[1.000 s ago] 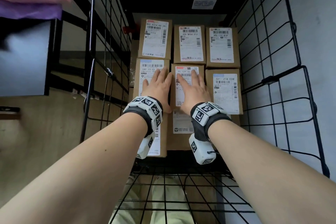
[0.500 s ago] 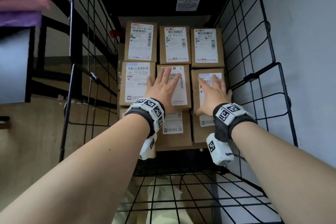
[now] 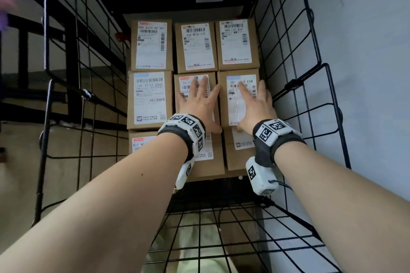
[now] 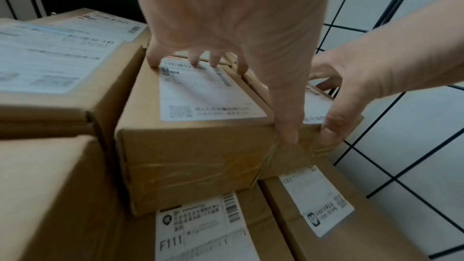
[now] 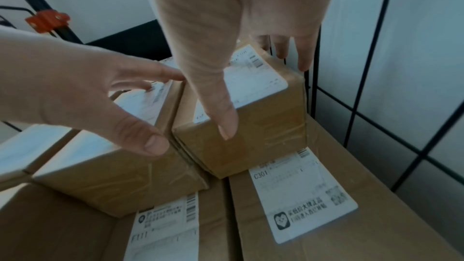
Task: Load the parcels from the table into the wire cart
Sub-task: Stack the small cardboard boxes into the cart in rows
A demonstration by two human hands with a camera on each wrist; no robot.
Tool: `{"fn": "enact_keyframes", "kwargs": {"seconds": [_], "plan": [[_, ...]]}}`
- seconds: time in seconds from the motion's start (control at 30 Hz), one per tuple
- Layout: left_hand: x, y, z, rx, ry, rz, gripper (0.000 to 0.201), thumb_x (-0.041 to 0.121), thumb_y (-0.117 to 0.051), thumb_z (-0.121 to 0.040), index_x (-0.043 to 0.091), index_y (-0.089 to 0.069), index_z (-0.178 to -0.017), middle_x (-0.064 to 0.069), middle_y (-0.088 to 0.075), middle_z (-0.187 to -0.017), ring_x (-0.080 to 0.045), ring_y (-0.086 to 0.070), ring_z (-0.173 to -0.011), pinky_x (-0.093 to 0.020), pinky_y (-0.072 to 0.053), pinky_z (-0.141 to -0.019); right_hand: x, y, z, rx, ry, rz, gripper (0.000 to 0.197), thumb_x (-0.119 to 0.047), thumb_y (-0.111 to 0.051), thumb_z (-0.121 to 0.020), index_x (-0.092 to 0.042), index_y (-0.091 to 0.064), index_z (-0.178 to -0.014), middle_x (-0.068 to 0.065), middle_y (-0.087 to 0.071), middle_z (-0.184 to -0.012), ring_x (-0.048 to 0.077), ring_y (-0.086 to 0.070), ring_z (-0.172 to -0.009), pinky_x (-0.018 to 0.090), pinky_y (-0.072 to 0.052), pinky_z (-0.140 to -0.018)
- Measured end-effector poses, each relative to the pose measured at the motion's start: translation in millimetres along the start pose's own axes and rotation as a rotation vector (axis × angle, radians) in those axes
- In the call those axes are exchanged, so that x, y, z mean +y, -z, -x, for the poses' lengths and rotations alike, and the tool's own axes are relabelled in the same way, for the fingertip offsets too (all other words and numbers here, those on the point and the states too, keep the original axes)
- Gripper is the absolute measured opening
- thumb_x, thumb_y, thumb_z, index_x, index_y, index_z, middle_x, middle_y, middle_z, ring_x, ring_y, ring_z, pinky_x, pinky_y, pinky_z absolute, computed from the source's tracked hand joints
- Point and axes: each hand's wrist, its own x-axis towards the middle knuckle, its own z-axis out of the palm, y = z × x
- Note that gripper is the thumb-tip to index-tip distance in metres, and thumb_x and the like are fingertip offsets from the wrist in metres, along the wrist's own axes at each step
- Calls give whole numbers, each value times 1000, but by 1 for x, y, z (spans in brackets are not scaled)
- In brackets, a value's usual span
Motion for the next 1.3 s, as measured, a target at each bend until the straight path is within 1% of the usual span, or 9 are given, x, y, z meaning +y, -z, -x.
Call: {"fn": "enact_keyframes", "kwargs": {"seconds": [0.2, 0.33, 0.47, 0.57, 0.67, 0.8, 0.97, 1.1, 1.3], "plan": [[2, 5, 1, -1, -1, 4, 121, 54, -77, -67, 29, 6, -151, -6, 15, -159, -28, 14, -146, -63, -6, -114, -1, 6, 5, -27, 0, 60, 116, -23, -82, -68, -39, 0, -150, 9, 16, -158, 33, 7, -146, 52, -10, -116], [-1, 21, 9, 52, -18, -15, 112, 56, -71, -72, 27, 2, -151, -7, 11, -160, -25, 11, -147, -60, -1, -114, -8, 23, 14, -45, 25, 97, 115, -24, -81, -70, -36, 0, -151, 7, 13, -159, 32, 10, -146, 53, -6, -117], [-7, 49, 26, 112, -1, -25, 100, 49, -68, -80, 23, -3, -152, -6, 5, -160, -23, 5, -148, -56, -4, -116, -25, 50, 28, -7, 50, 93, 95, -17, -70, -78, -31, -11, -151, 4, 0, -160, 29, 3, -147, 53, -12, -118], [-14, 74, 45, 160, 22, -14, 88, 45, -63, -85, 23, -9, -152, -5, 0, -161, -23, 0, -148, -54, -6, -117, -47, 74, 43, 11, 93, 102, 75, -20, -61, -83, -29, -25, -149, 2, -11, -159, 28, -4, -146, 52, -16, -116], [-24, 100, 71, 203, 42, -1, 76, 41, -58, -90, 23, -14, -150, -4, -3, -160, -23, -2, -148, -55, -8, -116, -74, 100, 64, 46, 115, 83, 64, -18, -54, -88, -29, -32, -146, 1, -21, -156, 28, -9, -146, 51, -15, -116], [-48, 141, 118, 276, 48, 0, 67, 41, -50, -94, 24, -19, -150, -5, -9, -159, -23, -6, -147, -56, -9, -117, -119, 128, 97, 99, 141, 74, 59, -20, -50, -90, -32, -34, -146, 1, -20, -157, 28, -9, -146, 52, -13, -118], [-100, 183, 188, 367, 90, -24, 61, 36, -52, -92, 24, -28, -148, -5, -15, -158, -22, -10, -146, -52, -13, -116, -190, 150, 153, 148, 163, 65, 54, -20, -43, -93, -29, -33, -146, 0, -19, -158, 27, -7, -147, 49, -15, -118], [-155, 206, 256, 459, 125, -35, 55, 33, -53, -89, 23, -38, -142, -5, -28, -152, -23, -23, -141, -49, -20, -112, -262, 152, 199, 189, 195, 116, 46, -25, -40, -96, -27, -40, -142, 1, -31, -152, 29, -14, -144, 51, -16, -116], [-251, 217, 359, 460, 219, -39, 48, 37, -54, -89, 21, -48, -133, -6, -46, -134, -26, -39, -130, -47, -30, -106, -386, 137, 274, 246, 273, 197, 43, -21, -42, -92, -20, -50, -134, 5, -43, -143, 30, -24, -139, 49, -22, -113]]}}
